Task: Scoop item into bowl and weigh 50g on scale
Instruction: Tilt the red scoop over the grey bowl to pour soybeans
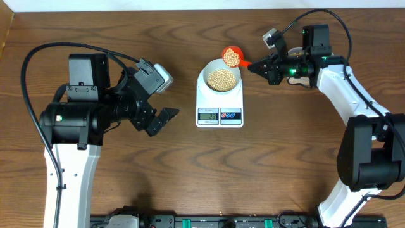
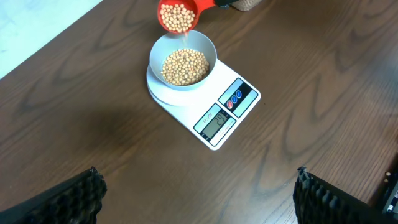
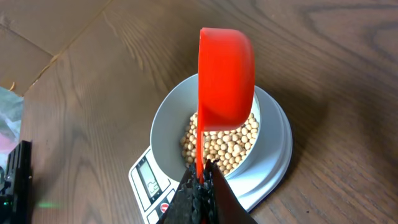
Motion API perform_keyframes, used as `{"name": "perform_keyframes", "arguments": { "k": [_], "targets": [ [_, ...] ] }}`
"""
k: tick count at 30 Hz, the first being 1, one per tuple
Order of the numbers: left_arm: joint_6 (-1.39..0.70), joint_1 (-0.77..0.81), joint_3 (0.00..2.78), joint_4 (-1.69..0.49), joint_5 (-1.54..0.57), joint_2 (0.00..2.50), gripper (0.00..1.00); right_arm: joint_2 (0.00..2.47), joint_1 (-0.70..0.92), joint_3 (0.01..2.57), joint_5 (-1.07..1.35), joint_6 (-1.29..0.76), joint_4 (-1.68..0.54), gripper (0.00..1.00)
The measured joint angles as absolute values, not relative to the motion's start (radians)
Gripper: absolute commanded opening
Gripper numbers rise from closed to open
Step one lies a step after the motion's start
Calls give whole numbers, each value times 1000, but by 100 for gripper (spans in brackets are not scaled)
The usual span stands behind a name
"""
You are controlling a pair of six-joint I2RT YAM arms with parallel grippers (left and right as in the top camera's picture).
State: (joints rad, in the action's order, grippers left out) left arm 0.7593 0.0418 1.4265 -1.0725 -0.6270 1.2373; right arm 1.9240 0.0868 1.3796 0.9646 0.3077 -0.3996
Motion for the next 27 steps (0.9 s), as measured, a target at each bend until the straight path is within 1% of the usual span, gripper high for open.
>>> {"name": "perform_keyframes", "arguments": {
  "k": [27],
  "targets": [
    [759, 42, 1427, -1073, -627, 1237, 98, 1924, 89, 1380, 994, 413, -380, 1]
  ]
}}
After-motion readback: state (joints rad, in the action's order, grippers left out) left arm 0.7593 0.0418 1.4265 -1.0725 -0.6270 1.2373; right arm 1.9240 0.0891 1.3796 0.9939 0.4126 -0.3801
